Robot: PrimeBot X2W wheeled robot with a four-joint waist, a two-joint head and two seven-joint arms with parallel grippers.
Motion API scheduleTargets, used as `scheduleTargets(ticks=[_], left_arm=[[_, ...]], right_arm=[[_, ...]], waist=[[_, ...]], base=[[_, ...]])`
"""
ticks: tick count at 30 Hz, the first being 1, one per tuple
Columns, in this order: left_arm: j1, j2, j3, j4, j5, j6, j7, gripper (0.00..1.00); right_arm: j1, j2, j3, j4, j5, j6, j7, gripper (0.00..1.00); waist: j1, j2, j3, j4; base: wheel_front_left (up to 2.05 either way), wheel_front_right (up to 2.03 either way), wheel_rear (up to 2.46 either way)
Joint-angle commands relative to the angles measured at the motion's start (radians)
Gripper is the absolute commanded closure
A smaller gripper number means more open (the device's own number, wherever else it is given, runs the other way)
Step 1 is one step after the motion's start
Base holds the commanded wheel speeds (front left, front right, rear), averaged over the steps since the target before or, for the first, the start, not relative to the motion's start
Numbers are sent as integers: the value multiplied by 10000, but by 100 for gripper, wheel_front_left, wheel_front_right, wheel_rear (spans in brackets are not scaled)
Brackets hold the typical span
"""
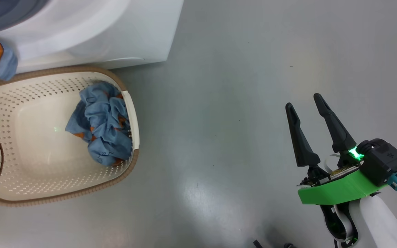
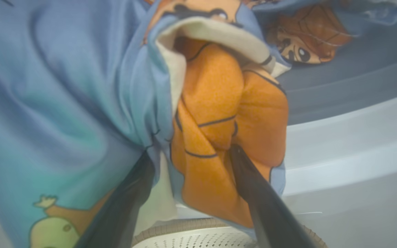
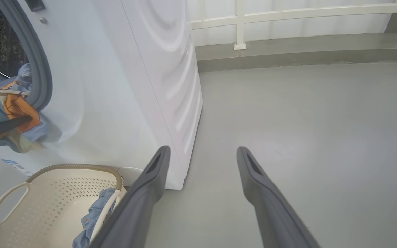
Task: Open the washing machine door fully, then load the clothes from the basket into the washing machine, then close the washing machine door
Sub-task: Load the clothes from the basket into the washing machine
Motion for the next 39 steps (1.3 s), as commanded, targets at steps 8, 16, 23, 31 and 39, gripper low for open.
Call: scheduleTargets(ticks=[8, 16, 23, 31, 39], left_arm=[[-480, 940, -561, -96, -837, 6, -63, 0], [-807, 1117, -632, 168, -1122, 6, -63, 100], [-728, 1020, -314, 174, -1101, 6, -63, 100], [-291, 708, 769, -325, -786, 6, -63, 100], [325, 374, 1765, -1728, 163, 6, -63, 100]], right_arm=[[-105, 40, 308, -285, -21, 71, -80, 0], [-152, 78, 271, -382, -27, 71, -80, 0], [-158, 135, 134, -400, -73, 71, -80, 0], [-164, 123, 66, -407, -92, 71, -80, 0], [-140, 143, 12, -377, -84, 71, -80, 0]], waist=[[0, 0, 135, -164], [0, 0, 236, -289], [0, 0, 173, -96], [0, 0, 34, 187], [0, 0, -118, 366]], base=[[0, 0, 0], [0, 0, 0], [0, 0, 0], [0, 0, 0], [0, 0, 0]])
